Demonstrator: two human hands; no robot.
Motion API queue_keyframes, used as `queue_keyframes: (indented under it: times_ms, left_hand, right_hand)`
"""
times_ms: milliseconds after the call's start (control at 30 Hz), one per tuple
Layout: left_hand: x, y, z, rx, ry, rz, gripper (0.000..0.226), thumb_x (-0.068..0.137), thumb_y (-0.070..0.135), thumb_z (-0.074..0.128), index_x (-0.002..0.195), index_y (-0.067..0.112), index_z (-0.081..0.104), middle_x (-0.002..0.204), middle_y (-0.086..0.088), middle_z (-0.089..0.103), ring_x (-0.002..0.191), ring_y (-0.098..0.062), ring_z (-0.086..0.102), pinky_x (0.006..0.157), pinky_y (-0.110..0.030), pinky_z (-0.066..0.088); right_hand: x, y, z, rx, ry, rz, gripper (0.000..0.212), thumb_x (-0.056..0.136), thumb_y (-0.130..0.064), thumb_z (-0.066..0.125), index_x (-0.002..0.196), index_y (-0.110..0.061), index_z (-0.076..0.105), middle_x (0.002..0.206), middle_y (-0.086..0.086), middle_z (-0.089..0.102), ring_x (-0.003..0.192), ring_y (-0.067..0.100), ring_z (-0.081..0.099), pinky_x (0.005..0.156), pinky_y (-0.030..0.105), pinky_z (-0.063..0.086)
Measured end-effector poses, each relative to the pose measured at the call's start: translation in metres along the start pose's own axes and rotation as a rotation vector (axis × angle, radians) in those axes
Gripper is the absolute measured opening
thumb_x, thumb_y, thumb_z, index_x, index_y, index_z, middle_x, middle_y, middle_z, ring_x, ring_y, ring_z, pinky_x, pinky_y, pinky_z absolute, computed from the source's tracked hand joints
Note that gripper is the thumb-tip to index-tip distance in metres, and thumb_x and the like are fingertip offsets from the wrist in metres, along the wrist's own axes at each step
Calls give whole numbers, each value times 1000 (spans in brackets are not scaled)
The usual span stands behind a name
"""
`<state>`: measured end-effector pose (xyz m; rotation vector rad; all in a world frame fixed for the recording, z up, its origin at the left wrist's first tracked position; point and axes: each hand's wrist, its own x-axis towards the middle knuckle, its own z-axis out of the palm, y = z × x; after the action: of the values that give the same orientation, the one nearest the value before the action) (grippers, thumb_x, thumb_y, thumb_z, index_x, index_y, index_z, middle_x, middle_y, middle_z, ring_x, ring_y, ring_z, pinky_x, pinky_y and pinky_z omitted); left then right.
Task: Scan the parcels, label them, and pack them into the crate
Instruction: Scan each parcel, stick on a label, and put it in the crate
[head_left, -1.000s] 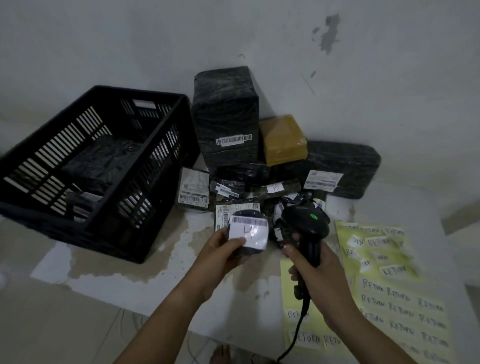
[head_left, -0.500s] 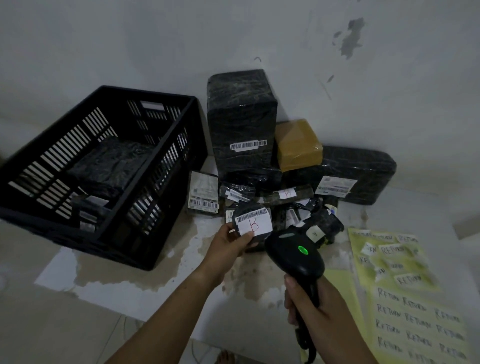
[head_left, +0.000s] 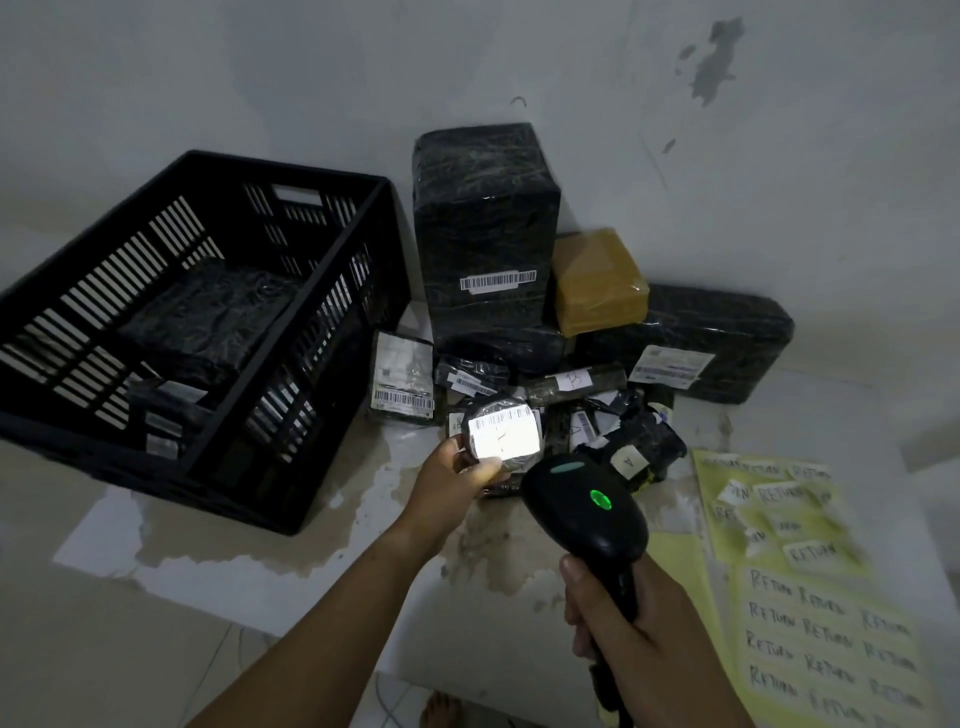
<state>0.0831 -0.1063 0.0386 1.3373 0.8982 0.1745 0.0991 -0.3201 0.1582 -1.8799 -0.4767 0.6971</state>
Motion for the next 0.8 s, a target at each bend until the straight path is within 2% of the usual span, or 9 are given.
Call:
queue_keyframes:
  times_ms: [167, 300, 367, 533, 633, 667, 733, 800]
  left_hand:
    - [-1, 0, 3, -38, 26, -20, 35, 97, 5, 64, 130, 15, 56, 107, 7, 70, 76, 7, 71, 70, -15, 56]
    - [-1, -1, 5, -54, 26, -21, 37, 96, 5, 65, 131, 13, 56, 108, 6, 71, 77, 5, 72, 89, -29, 56]
    - [-1, -1, 7, -58, 28, -16, 38, 96, 5, 66, 132, 12, 57, 109, 5, 72, 79, 4, 72, 92, -33, 55]
    - [-1, -1, 8, -48, 28, -21, 40, 96, 7, 66, 134, 15, 56, 112, 6, 72, 79, 6, 72, 79, -23, 56]
    - [-4, 1, 9, -37, 24, -21, 35, 97, 7, 65, 129, 18, 57, 110, 8, 70, 77, 7, 71, 69, -15, 55]
    - [-4, 1, 8, -35, 26, -20, 34, 97, 6, 65, 127, 18, 57, 109, 7, 70, 78, 6, 72, 67, -14, 55]
    - [-6, 0, 5, -36, 27, -13, 34, 96, 5, 65, 127, 17, 57, 113, 2, 71, 82, -1, 74, 68, -15, 57]
    - [-7, -2, -2, -40, 37, -14, 33, 96, 4, 65, 126, 16, 57, 117, -4, 72, 89, -10, 76, 75, -19, 59]
  right_hand:
    - [-4, -3, -3, -1, -5, -2, 40, 71, -59, 54, 96, -28, 58, 64, 2, 67, 54, 10, 64, 55, 17, 47]
    - [-6, -4, -5, -25, -3, -12, 38, 73, -57, 53, 95, -25, 57, 62, 0, 67, 52, 7, 63, 54, 13, 44]
    - [-6, -4, -6, -25, -8, -11, 37, 75, -55, 54, 95, -24, 57, 61, 0, 67, 52, 7, 63, 54, 12, 44]
    - [-8, -5, -10, -24, -41, -24, 33, 75, -54, 54, 92, -27, 58, 62, -1, 67, 54, 7, 64, 54, 10, 44]
    - [-5, 0, -9, -5, -25, -18, 45, 73, -58, 54, 101, -23, 61, 65, -2, 68, 56, 9, 65, 56, 13, 47]
    - [-2, 2, -8, 2, -30, -12, 50, 72, -60, 53, 110, -26, 59, 70, -4, 69, 59, 8, 65, 59, 16, 49]
    - [7, 8, -6, -6, -70, -8, 48, 77, -61, 52, 123, -48, 47, 84, -13, 69, 72, 6, 67, 67, 20, 51]
    - [20, 19, -3, -59, -146, 11, 37, 92, -48, 54, 121, -61, 35, 86, -13, 65, 74, 5, 63, 69, 24, 49]
